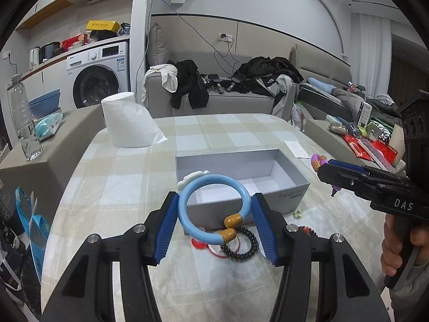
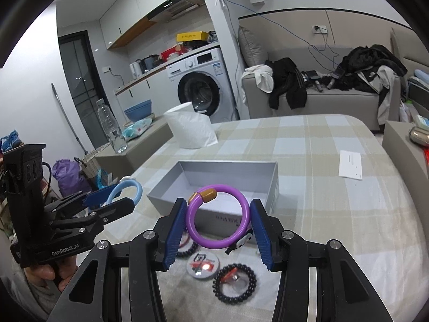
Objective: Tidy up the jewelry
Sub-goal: 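Carry the blue bangle and purple ring into the grey box and release both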
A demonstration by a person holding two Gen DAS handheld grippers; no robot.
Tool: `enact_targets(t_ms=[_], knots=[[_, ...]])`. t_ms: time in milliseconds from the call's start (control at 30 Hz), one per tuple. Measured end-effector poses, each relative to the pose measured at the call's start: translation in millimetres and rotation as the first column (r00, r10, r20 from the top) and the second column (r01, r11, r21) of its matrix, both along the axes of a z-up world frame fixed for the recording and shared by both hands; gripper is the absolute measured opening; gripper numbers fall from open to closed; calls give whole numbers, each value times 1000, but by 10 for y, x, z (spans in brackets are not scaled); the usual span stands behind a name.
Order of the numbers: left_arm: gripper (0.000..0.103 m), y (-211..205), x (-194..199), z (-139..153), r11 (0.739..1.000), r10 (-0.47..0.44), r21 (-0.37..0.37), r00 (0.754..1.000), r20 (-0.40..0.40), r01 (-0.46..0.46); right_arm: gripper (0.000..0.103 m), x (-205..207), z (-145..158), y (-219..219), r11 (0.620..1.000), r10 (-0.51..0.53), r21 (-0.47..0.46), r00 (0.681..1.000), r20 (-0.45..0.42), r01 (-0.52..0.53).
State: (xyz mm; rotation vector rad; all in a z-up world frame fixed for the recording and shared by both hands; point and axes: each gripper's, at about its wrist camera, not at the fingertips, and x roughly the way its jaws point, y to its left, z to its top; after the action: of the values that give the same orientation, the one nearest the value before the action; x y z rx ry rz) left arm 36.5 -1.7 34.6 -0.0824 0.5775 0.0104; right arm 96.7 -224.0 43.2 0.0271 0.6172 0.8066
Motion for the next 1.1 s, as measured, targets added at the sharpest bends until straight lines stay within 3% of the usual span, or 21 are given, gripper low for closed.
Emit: enact_targets(t_ms=[633,1100], knots=[[50,-2,301,49,999,17,45,1000,25,-18,47,395,97,193,1000,-5,23,1000,-29,6],[50,52,554,-91,999,30,19,999,-26,-30,47,621,-91,369,1000,-7,-18,996,-86,6]])
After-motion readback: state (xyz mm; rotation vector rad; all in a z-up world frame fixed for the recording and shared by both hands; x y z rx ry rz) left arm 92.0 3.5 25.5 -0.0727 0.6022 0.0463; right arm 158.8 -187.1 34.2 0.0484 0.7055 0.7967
